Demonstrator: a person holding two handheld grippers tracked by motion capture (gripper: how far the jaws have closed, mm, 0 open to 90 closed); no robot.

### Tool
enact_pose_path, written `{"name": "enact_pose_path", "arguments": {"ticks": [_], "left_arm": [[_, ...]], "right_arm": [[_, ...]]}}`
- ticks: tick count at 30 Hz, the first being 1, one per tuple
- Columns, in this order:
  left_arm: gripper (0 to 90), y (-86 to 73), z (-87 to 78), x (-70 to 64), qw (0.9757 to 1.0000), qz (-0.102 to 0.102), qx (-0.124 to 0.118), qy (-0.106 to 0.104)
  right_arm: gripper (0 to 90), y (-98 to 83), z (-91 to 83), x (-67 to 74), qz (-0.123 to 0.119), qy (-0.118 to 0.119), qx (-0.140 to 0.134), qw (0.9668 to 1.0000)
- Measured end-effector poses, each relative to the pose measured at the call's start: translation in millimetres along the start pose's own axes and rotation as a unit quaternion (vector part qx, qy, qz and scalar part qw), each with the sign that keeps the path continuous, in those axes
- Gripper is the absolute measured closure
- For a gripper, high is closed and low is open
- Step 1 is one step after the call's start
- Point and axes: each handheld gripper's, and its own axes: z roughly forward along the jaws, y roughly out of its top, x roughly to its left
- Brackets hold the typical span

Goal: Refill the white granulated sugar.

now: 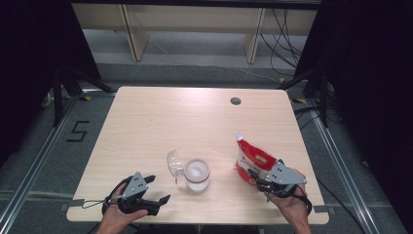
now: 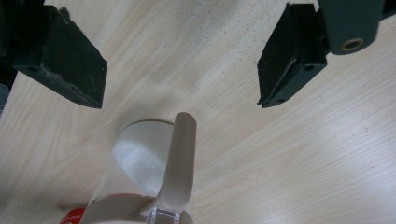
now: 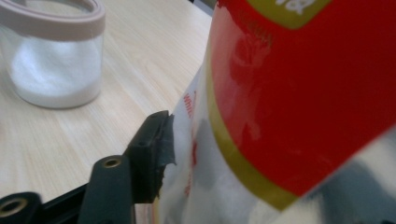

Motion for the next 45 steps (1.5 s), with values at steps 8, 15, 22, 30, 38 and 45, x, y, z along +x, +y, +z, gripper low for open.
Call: {"name": "enact_pose_path", "arguments": {"ticks": [8, 15, 22, 30, 38, 45], "left_arm": [[15.5, 0.7, -0.3, 1.6, 0.9999, 0.013, 0.001, 0.002], [15.5, 0.5, 0.6, 2.7, 0.9999, 0.012, 0.002, 0.001], [15.5, 1.5, 0.1, 0.8, 0.9998, -0.016, -0.006, -0.008], [15.5, 1.9, -0.2, 4.4, 1.0, 0.004, -0.003, -0.005], [15.5, 1.7, 0.4, 2.8, 0.9999, -0.016, -0.004, -0.003], [15.5, 2.3, 0.5, 3.9, 1.0, -0.001, -0.008, -0.005]], "right_arm": [[35.8, -2.3, -12.8, 5.6, 0.028, -0.017, -0.009, 0.9994], [28.0, -6.6, -22.8, 5.9, 0.07, -0.025, -0.01, 0.9972], [22.6, -13.7, -28.7, 11.3, 0.114, -0.017, 0.011, 0.9933], [20.2, -21.7, -38.4, 17.7, 0.122, -0.024, 0.025, 0.9919], [17.7, -26.3, -44.7, 22.9, 0.114, -0.03, 0.029, 0.9926], [16.7, -29.5, -48.6, 27.1, 0.12, -0.027, 0.035, 0.9918]]}}
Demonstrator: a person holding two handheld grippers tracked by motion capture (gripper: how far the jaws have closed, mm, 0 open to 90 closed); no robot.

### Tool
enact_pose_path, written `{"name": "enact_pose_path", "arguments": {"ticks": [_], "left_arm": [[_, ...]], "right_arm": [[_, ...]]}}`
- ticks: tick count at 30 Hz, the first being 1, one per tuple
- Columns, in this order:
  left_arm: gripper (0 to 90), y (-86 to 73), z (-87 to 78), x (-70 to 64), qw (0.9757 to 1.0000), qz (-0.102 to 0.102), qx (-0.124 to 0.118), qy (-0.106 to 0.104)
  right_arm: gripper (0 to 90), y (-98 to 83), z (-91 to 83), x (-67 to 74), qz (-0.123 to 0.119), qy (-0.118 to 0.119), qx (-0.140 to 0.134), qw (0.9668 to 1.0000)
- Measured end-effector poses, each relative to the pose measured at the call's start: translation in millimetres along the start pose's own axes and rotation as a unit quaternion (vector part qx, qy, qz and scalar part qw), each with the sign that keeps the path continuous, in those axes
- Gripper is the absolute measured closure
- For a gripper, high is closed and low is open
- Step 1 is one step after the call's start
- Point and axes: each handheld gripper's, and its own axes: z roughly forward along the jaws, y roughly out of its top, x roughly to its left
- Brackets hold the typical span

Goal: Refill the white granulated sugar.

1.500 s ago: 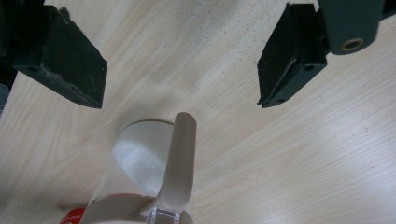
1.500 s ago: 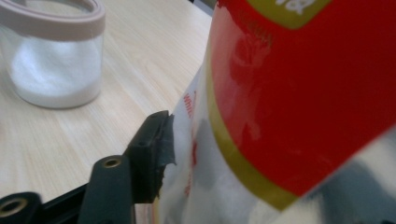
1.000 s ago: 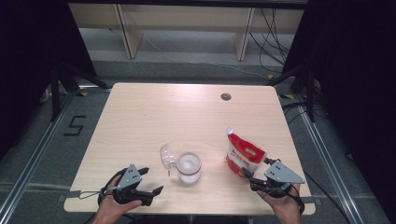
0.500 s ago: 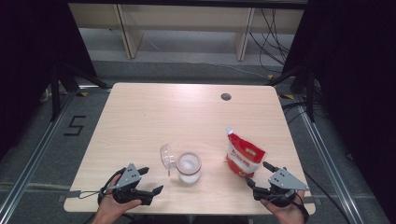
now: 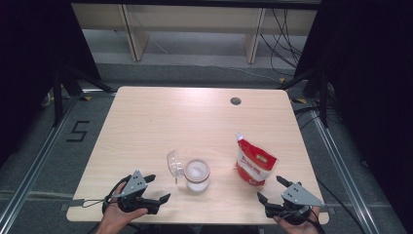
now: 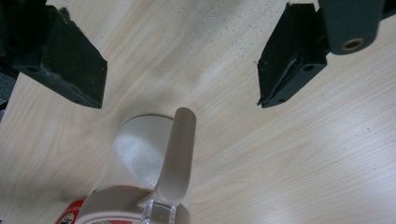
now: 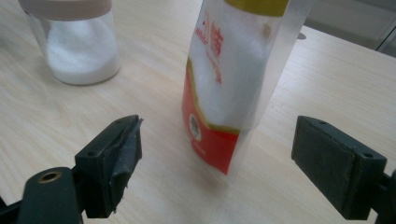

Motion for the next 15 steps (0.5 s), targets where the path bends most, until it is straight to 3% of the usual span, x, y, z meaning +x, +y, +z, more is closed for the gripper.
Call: {"name": "enact_pose_path", "arguments": {"ticks": [1, 3, 5, 6, 7, 9, 11, 15], "left_arm": [[15.5, -0.2, 0.3, -0.9, 1.0, -0.005, -0.002, -0.002], [15.5, -0.3, 0.3, -0.9, 1.0, -0.005, -0.002, -0.001], [15.5, 0.3, -1.3, 1.7, 0.9999, 0.01, 0.008, 0.004], [15.5, 0.4, -0.7, 2.3, 0.9999, 0.014, 0.003, 0.003], [15.5, -0.2, 0.1, -0.2, 1.0, -0.003, -0.003, -0.001], [15.5, -0.2, -0.2, -0.3, 1.0, -0.003, -0.002, -0.001], [15.5, -0.3, -0.2, 0.0, 1.0, -0.001, -0.001, -0.001], [15.5, 0.0, -1.2, -0.2, 1.0, -0.002, 0.001, -0.001]], "right_arm": [[16.2, -1.0, -0.2, 2.1, 0.01, 0.012, 0.005, 0.9999], [15.9, -1.9, -2.6, 3.0, 0.004, 0.005, 0.005, 1.0], [15.6, -4.2, -3.2, 4.8, 0.0, 0.011, 0.008, 0.9999], [15.6, -5.3, -4.3, 7.4, 0.015, 0.015, 0.017, 0.9996], [15.6, -5.9, -3.9, 7.4, 0.006, 0.018, 0.016, 0.9997], [15.6, -7.1, -5.7, 10.4, 0.016, 0.018, 0.022, 0.9995], [15.6, -7.9, -6.3, 9.9, -0.003, 0.013, 0.013, 0.9998], [15.8, -10.1, -8.6, 14.0, 0.003, 0.015, 0.032, 0.9994]]}}
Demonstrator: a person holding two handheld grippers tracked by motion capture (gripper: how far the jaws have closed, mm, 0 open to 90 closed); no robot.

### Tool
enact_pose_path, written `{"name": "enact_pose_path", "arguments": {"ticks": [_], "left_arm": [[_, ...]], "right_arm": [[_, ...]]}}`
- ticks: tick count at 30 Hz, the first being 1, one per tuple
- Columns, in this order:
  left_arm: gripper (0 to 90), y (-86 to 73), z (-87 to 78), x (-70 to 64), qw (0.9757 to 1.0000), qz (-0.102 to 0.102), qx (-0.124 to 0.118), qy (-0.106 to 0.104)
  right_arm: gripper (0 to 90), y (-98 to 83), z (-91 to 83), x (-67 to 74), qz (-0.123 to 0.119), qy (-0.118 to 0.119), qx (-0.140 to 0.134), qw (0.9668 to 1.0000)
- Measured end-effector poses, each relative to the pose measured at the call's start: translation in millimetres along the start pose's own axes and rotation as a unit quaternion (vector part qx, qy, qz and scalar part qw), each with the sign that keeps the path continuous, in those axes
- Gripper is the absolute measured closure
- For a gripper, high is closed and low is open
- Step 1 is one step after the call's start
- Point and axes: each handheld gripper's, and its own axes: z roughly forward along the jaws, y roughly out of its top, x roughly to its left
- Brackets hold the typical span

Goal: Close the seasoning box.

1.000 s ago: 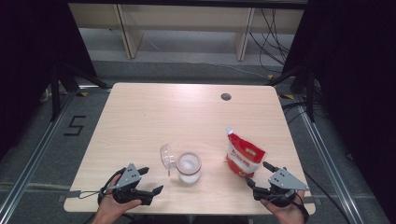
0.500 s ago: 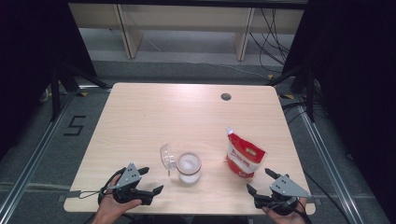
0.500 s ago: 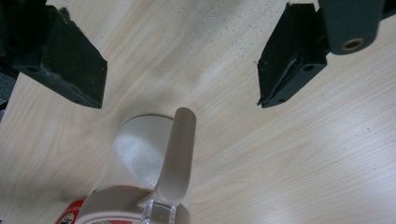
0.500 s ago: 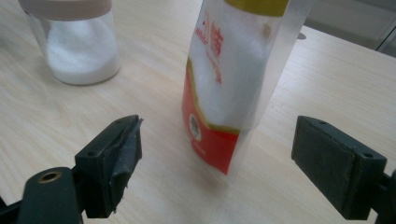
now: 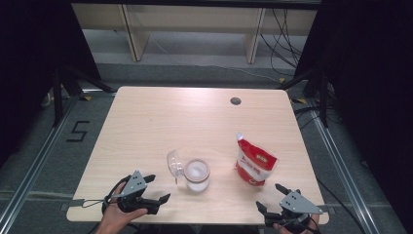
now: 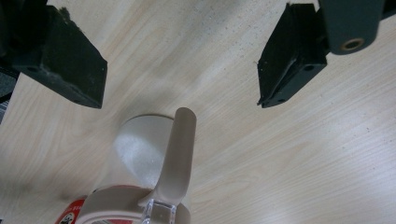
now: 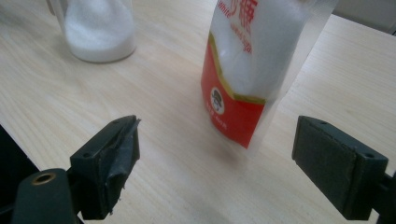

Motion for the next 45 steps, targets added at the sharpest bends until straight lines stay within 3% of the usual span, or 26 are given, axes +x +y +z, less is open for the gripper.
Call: {"name": "enact_pose_path", "arguments": {"ticks": [2, 3, 5, 6, 9, 11, 12, 14, 15, 16, 18, 21, 22, 23, 27, 30, 31, 36, 37, 40, 42, 43, 44, 45], "left_arm": [[15.5, 0.3, 0.2, -0.2, 1.0, 0.001, -0.001, 0.0], [15.5, 0.4, 0.0, -0.3, 1.0, 0.001, 0.0, 0.0], [15.5, 0.0, 0.3, -0.2, 1.0, -0.002, -0.001, 0.001], [15.5, -0.5, 0.7, -0.1, 1.0, -0.003, -0.003, 0.0], [15.5, 0.1, -0.5, -0.2, 1.0, 0.003, 0.003, 0.002], [15.5, 0.0, -0.3, -2.7, 0.9999, -0.015, -0.004, 0.001], [15.5, 0.8, -0.8, -1.1, 1.0, -0.001, -0.003, 0.0], [15.5, 1.2, -0.7, -1.5, 1.0, -0.001, -0.004, 0.0], [15.5, 1.0, -0.7, -1.6, 1.0, -0.001, -0.003, 0.0], [15.5, -0.1, -0.3, -3.3, 0.9999, -0.014, -0.004, 0.0], [15.5, -0.5, -0.5, -3.6, 0.9999, -0.016, -0.003, 0.001], [15.5, 0.6, -2.6, -3.2, 1.0, -0.008, 0.0, 0.005], [15.6, 0.4, -1.9, -4.5, 0.9999, -0.016, -0.006, 0.004], [15.9, 0.8, -2.1, -3.0, 1.0, -0.003, -0.006, 0.002], [28.8, 0.5, -3.3, -2.4, 0.9999, 0.005, -0.009, -0.002], [44.8, -0.8, -5.0, -5.6, 0.9998, 0.005, -0.017, -0.002], [51.3, -0.8, -6.4, -5.3, 0.9997, 0.016, -0.017, -0.006], [79.3, -0.4, -12.6, -4.3, 0.9992, 0.013, -0.038, 0.008], [83.2, 0.9, -14.5, -3.7, 0.9988, 0.023, -0.042, 0.011], [89.3, 4.2, -17.4, -5.8, 0.9982, 0.016, -0.056, 0.012], [89.4, 5.6, -18.7, -7.6, 0.9986, 0.015, -0.049, 0.012], [89.4, 6.4, -18.7, -6.1, 0.9984, 0.027, -0.049, 0.01], [89.4, 6.4, -18.3, -7.5, 0.9986, 0.013, -0.05, 0.009], [89.5, 7.5, -18.0, -7.7, 0.9985, 0.013, -0.052, 0.009]], "right_arm": [[15.9, -0.7, 0.2, -1.3, -0.017, -0.006, -0.003, 0.9998], [15.9, -1.1, -0.7, 1.4, 0.0, -0.006, 0.002, 1.0], [15.9, -1.6, 0.1, -2.6, -0.018, -0.007, 0.0, 0.9998], [15.8, -2.4, 0.1, -2.0, -0.007, -0.004, 0.008, 0.9999], [15.9, -2.7, 0.2, -3.3, -0.017, -0.011, 0.007, 0.9998], [15.9, -2.6, 0.6, -1.9, -0.013, -0.005, 0.013, 0.9998], [15.9, -2.6, 1.2, -2.6, -0.02, -0.009, 0.01, 0.9997], [15.9, -3.4, 1.6, -3.1, -0.025, -0.009, 0.013, 0.9996], [15.9, -3.3, 1.5, -2.2, -0.017, -0.008, 0.014, 0.9997], [15.9, -3.0, 1.5, -2.8, -0.019, -0.009, 0.012, 0.9997], [15.9, -2.7, 1.6, -2.5, -0.019, -0.01, 0.011, 0.9997], [15.9, -2.6, 2.1, -2.3, -0.021, -0.011, 0.011, 0.9997], [16.1, -2.7, 2.3, -2.3, -0.021, -0.011, 0.01, 0.9997], [16.2, -2.7, 2.3, -2.4, -0.021, -0.011, 0.01, 0.9997], [16.2, -2.6, 2.5, -2.3, -0.022, -0.01, 0.007, 0.9997], [16.3, -2.6, 2.9, -2.8, -0.022, -0.009, 0.006, 0.9997], [16.4, -2.6, 2.9, -2.9, -0.022, -0.009, 0.006, 0.9997], [16.4, -2.5, 1.6, -2.2, -0.014, -0.009, 0.013, 0.9998], [16.4, -2.4, 1.9, -2.5, -0.016, -0.009, 0.011, 0.9998], [16.6, -2.6, 2.5, -2.6, -0.021, -0.01, 0.009, 0.9997], [16.6, -2.6, 2.6, -2.7, -0.021, -0.011, 0.007, 0.9997], [16.7, -2.6, 2.7, -2.5, -0.02, -0.01, 0.008, 0.9997], [16.7, -2.6, 2.6, -2.3, -0.018, -0.009, 0.008, 0.9998], [16.7, -2.5, 2.6, -2.7, -0.022, -0.011, 0.007, 0.9997]]}}
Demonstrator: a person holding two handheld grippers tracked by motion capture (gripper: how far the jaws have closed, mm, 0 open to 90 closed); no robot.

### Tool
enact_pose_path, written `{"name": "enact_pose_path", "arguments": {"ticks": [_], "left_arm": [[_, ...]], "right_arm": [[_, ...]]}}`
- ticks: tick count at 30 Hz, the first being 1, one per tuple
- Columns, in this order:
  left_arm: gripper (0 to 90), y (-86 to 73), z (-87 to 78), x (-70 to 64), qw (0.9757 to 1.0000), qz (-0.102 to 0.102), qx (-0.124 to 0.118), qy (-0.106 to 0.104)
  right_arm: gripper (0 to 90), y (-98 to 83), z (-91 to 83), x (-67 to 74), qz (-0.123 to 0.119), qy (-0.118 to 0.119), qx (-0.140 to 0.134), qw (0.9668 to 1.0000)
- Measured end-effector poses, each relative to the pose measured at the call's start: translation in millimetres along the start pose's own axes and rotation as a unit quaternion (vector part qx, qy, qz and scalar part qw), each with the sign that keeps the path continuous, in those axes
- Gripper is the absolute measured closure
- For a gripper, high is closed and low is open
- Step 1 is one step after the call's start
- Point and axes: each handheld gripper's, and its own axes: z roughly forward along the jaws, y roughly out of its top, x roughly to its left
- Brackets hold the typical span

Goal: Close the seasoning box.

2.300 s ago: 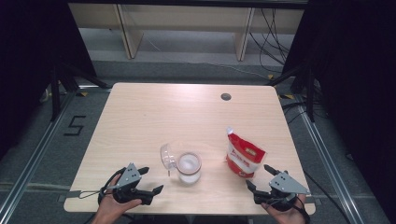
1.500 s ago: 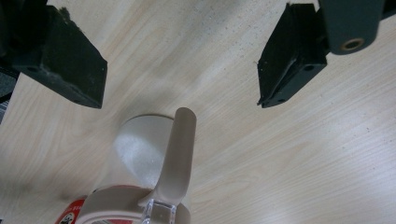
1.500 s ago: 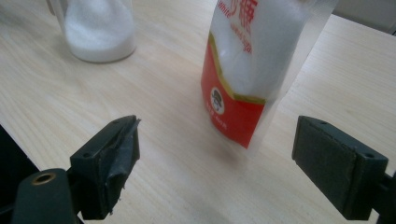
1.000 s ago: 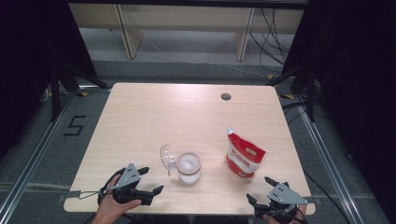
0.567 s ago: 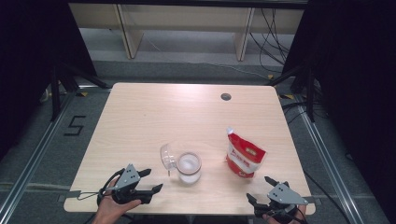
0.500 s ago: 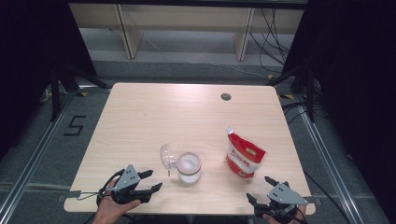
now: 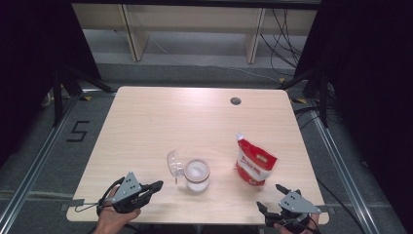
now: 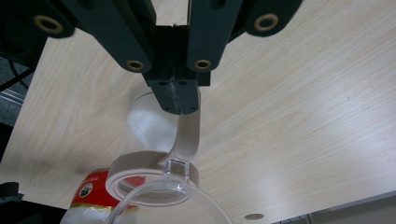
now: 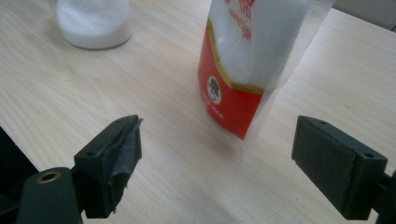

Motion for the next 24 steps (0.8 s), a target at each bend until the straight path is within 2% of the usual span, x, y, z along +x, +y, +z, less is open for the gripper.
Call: {"name": "enact_pose_path", "arguments": {"ticks": [2, 3, 6, 7, 9, 10, 11, 12, 13, 14, 17, 19, 20, 22, 24], "left_arm": [[89.5, 1.9, 1.2, -0.8, 1.0, -0.007, 0.001, -0.005], [89.5, 3.6, 0.5, 0.0, 1.0, -0.001, 0.004, -0.001], [89.6, 7.7, 1.6, 0.9, 1.0, -0.004, 0.004, -0.002], [89.5, 8.6, 1.8, 1.3, 1.0, -0.006, 0.006, 0.0], [89.5, 12.2, 3.7, 1.2, 1.0, -0.01, 0.002, 0.0], [89.5, 13.9, 4.1, 1.4, 1.0, -0.004, 0.006, -0.002], [89.5, 14.9, 4.8, 1.1, 1.0, -0.004, 0.008, -0.002], [89.5, 16.3, 6.8, 0.9, 1.0, -0.005, 0.006, -0.004], [89.5, 17.8, 7.5, 2.1, 0.9999, 0.008, 0.009, -0.004], [89.5, 18.4, 9.6, 0.6, 0.9999, -0.007, 0.005, -0.005], [89.5, 25.8, 11.0, 1.9, 1.0, 0.004, 0.003, -0.008], [89.5, 30.0, 11.5, 0.9, 0.9999, 0.005, 0.002, -0.01], [89.5, 31.8, 12.4, -0.8, 0.9999, -0.003, -0.001, -0.01], [89.5, 34.1, 12.2, 0.4, 0.9999, 0.007, 0.002, -0.01], [89.5, 35.0, 12.2, 1.4, 0.9999, 0.003, -0.003, -0.01]], "right_arm": [[16.7, 0.0, 0.0, 0.3, 0.003, 0.0, 0.001, 1.0], [16.7, -0.2, 0.2, 0.4, 0.005, 0.001, 0.002, 1.0], [16.7, -0.4, -0.2, 0.4, 0.01, 0.003, 0.006, 0.9999], [16.7, -0.4, -0.2, -0.9, 0.004, -0.001, 0.002, 1.0], [16.7, -0.5, -0.4, -0.5, 0.014, 0.003, 0.004, 0.9999], [16.8, -0.5, -0.5, -1.6, 0.006, -0.005, -0.002, 1.0], [16.8, -0.9, 0.7, -1.7, 0.007, -0.001, -0.006, 1.0], [16.8, -0.8, 0.0, -0.8, 0.012, -0.001, 0.002, 0.9999], [16.8, -0.8, 0.0, -0.5, 0.012, -0.002, 0.002, 0.9999], [16.8, -0.7, 0.2, -0.8, 0.009, -0.002, 0.001, 1.0], [16.9, -0.6, 0.4, -1.1, 0.007, -0.001, 0.0, 1.0], [16.9, -0.7, 0.8, -1.3, 0.005, -0.002, 0.0, 1.0], [17.0, -0.6, 0.8, -1.3, 0.005, -0.002, 0.0, 1.0], [17.0, -0.3, 0.5, -1.4, 0.005, -0.001, -0.001, 1.0], [17.1, -0.4, 0.3, -0.7, 0.01, 0.007, 0.004, 0.9999]]}}
